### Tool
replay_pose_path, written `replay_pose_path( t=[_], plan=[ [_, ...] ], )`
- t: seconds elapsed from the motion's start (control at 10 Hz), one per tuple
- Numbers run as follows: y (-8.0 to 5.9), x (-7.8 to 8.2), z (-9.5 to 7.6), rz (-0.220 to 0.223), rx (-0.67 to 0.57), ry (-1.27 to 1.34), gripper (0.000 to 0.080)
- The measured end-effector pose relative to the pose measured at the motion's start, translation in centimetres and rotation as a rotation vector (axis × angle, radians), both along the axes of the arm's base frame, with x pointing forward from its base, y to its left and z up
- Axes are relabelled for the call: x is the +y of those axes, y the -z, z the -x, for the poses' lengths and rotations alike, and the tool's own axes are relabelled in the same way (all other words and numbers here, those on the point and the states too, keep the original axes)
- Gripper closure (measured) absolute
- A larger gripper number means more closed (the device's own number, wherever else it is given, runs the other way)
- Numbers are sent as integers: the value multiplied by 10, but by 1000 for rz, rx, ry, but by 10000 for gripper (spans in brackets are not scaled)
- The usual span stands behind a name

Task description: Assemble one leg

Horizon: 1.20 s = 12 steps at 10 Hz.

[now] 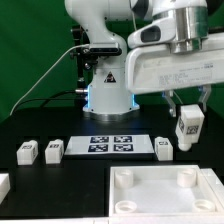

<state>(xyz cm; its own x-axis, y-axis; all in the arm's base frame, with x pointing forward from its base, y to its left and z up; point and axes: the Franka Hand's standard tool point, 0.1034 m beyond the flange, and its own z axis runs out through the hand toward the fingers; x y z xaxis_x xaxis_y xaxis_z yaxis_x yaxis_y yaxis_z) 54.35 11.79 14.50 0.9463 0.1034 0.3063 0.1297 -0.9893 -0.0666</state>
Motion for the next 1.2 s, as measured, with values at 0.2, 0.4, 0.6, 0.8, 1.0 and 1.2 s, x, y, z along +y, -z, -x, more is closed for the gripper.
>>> replay_pose_path(
  t=[0.2, 0.4, 0.6, 0.8, 1.0, 1.2],
  plan=[
    [-12, 8, -38, -34, -226, -15, 505],
    [-8, 16, -37, -39, -269, -23, 505],
    [-8, 15, -37, -38, -271, -24, 505],
    [-7, 6, -45, -11, -256, -53, 505],
    [3, -18, -68, -4, -247, -32, 505],
    [21, -23, -73, -15, -247, -20, 505]
  ],
)
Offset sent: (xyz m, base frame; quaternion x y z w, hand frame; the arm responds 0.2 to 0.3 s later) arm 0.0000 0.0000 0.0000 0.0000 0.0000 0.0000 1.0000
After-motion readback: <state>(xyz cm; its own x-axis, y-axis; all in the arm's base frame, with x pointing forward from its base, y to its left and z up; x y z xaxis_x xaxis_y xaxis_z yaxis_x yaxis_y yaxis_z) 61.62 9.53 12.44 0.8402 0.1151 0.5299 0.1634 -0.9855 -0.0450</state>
